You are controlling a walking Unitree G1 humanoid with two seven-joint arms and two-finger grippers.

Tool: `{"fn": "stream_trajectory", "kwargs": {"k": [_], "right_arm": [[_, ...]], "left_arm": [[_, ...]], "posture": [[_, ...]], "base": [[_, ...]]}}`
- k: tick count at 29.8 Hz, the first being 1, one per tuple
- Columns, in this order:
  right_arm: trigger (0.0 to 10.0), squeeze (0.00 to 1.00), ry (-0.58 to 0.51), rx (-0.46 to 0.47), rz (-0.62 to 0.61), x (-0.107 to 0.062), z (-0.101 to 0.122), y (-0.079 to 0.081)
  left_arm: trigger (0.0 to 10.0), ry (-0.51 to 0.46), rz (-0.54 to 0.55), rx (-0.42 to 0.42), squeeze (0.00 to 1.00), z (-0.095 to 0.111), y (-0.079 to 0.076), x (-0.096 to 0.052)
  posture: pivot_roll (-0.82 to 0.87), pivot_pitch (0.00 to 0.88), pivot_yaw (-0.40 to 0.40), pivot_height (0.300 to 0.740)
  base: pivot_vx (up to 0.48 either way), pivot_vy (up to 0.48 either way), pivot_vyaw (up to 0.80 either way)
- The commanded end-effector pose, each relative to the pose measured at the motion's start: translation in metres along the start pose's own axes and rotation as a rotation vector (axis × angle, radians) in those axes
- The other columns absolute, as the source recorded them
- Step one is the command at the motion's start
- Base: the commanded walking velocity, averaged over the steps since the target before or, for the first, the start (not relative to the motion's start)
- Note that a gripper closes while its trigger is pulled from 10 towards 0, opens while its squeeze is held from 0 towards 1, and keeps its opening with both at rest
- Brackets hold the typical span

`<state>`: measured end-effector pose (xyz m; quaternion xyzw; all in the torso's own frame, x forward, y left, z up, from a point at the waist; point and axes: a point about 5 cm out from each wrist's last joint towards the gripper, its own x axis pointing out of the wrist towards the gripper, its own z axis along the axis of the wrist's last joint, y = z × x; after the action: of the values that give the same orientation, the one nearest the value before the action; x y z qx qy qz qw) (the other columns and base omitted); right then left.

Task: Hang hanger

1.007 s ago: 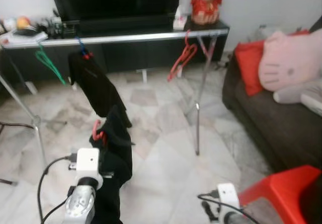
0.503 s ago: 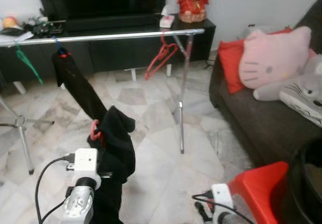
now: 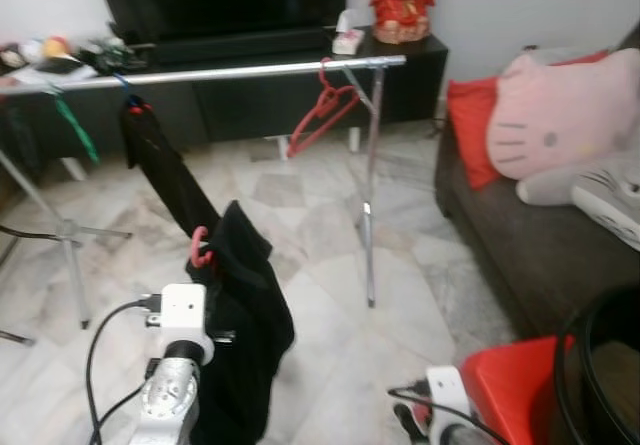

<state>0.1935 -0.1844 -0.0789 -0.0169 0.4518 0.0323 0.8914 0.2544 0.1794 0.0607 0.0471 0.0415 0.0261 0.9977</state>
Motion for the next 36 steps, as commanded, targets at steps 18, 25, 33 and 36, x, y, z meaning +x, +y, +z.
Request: {"fn": "stream_trajectory", "kwargs": {"k": [18,25,33,36], "right_arm": [[10.0,0.0,-0.004,-0.011,0.038,0.002,0.004,0.011],[10.0,0.0,-0.001,-0.02,0.047,0.002,0.003,0.015],[10.0,0.0,0.006,-0.04,0.071,0.004,0.003,0.03],[10.0,0.0,0.009,-0.042,0.075,0.004,0.003,0.034]], "left_arm": [[10.0,-0.043,0.037,0.016,0.0,0.013,0.011,0.006],[10.0,-0.048,0.048,0.017,0.0,0.014,0.014,0.008],[10.0,-0.051,0.083,0.019,0.0,0.015,0.022,0.007],[10.0,-0.054,0.096,0.02,0.0,0.016,0.025,0.006]], "posture": [[-0.1,0.0,0.018,0.74],[-0.1,0.0,0.014,0.74],[-0.1,0.0,0.01,0.74],[-0.1,0.0,0.01,0.74]], "base": [[0.298,0.0,0.14],[0.304,0.0,0.0],[0.306,0.0,0.0],[0.307,0.0,0.0]]}}
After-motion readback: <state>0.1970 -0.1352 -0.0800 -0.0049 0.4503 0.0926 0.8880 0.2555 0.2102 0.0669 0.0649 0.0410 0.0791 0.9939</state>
